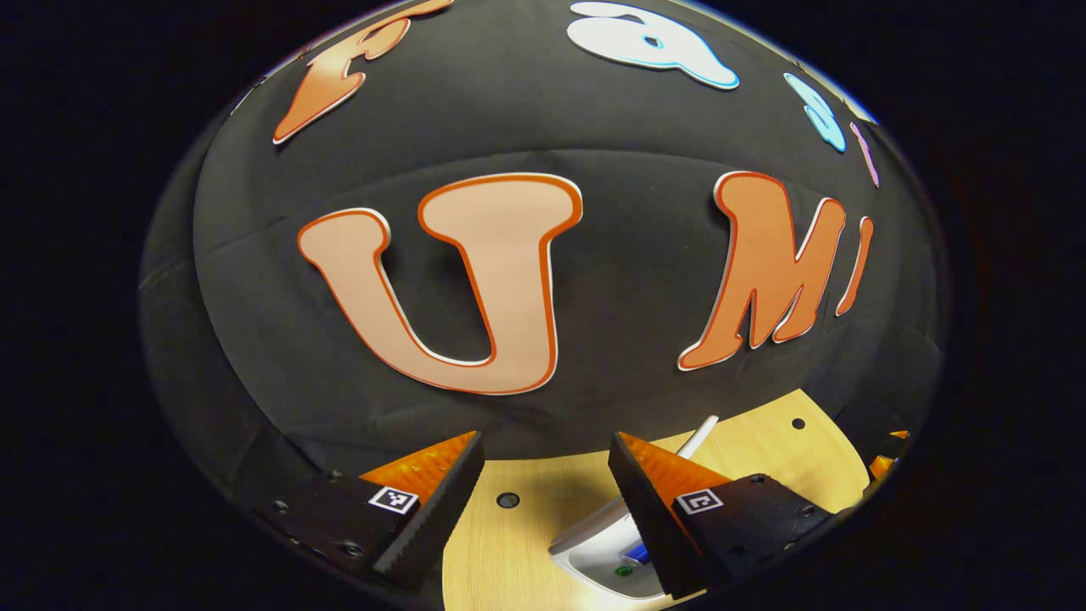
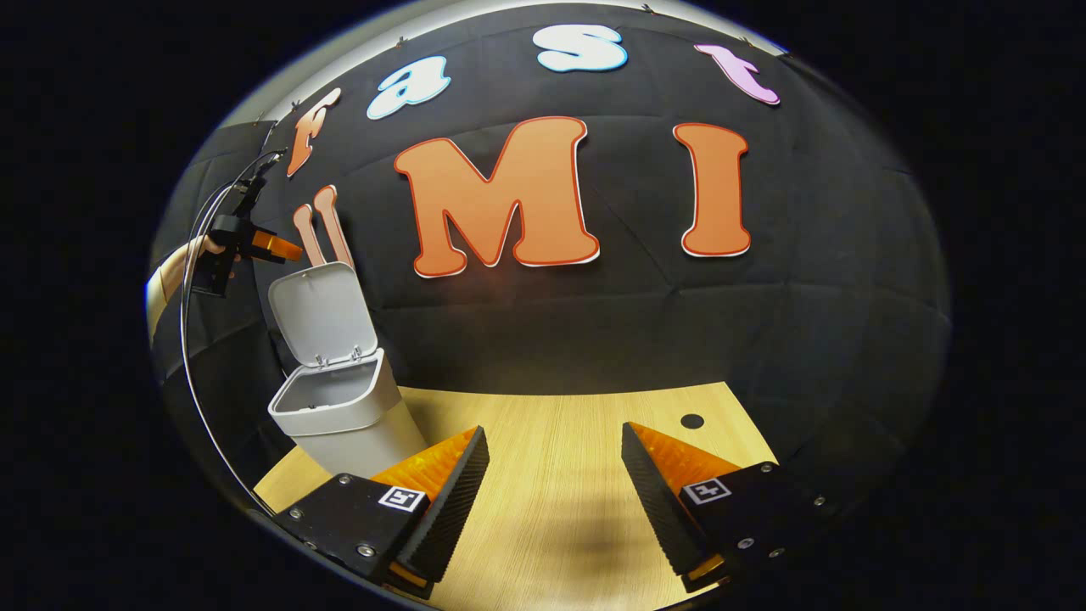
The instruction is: Press the lid of the desktop garbage bin to open it, pick up the crumpled paper on the desktop and throw it into the bin, then pick up the pop can on the desktop and drop it into the bin, and finally close the garbage bin lid.
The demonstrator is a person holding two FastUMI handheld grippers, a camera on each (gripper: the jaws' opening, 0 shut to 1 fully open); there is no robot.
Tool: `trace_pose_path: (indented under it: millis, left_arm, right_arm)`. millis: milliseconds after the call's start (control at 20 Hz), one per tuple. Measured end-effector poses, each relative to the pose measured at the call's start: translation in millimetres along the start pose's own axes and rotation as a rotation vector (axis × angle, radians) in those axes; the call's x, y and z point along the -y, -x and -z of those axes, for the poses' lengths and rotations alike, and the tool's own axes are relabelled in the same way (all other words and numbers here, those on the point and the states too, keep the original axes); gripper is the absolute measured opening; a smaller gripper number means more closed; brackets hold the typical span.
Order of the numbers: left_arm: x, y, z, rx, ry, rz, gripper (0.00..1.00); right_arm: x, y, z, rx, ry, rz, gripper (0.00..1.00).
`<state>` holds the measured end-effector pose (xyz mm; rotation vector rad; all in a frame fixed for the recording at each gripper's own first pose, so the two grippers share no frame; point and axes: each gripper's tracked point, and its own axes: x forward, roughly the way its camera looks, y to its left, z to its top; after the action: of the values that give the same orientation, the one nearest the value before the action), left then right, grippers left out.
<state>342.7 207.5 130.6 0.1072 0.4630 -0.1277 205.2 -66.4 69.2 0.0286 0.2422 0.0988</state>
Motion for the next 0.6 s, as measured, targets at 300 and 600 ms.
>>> trace_pose_path:
  millis: [300,600]
  left_arm:
    - [14,-11,33,-0.092,0.007,0.040,0.94]
    - [41,5,74,-0.172,0.044,0.105,0.94]
  right_arm:
    - [-3,-3,3,-0.011,-0.007,-0.008,0.94]
    - [-6,-6,6,-0.019,-0.016,-0.022,0.94]
